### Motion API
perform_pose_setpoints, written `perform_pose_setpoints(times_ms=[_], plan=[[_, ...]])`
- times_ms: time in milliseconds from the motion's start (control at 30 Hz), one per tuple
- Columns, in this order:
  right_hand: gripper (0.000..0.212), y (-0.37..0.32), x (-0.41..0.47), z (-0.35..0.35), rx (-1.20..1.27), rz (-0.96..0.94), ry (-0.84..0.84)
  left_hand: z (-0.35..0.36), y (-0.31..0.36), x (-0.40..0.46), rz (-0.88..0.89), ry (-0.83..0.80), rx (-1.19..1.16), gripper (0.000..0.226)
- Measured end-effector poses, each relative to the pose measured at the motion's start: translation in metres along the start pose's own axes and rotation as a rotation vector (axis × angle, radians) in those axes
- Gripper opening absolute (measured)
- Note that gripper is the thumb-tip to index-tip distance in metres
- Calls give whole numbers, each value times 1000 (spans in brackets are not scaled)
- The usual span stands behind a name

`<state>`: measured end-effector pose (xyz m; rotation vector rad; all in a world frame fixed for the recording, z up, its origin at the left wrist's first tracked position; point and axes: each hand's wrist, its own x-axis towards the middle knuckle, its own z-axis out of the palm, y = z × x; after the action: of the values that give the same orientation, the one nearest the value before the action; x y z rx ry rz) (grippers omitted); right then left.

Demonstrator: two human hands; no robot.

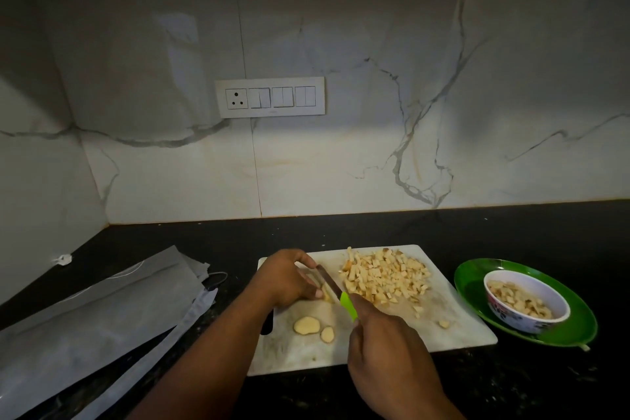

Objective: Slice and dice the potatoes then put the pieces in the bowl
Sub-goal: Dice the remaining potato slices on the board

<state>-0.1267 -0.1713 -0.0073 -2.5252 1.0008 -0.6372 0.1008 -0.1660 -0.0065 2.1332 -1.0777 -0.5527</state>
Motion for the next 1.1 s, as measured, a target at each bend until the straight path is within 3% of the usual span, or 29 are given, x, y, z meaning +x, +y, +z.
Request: perform_pose_setpoints(times_ms=[167,400,767,1100], plan=[[57,-5,1,7,-27,31,-13,1,-2,0,8,-38,-79,63],[61,-10,-3,10,-89,54,-107,0,-2,1,92,-65,-55,42],[74,-8,-6,6,-304,-101,-231,2,-7,9,141,-144,-35,41],[63,-1,-8,-2,-164,-41,-213,-7,1,10,139,-237,37,41]])
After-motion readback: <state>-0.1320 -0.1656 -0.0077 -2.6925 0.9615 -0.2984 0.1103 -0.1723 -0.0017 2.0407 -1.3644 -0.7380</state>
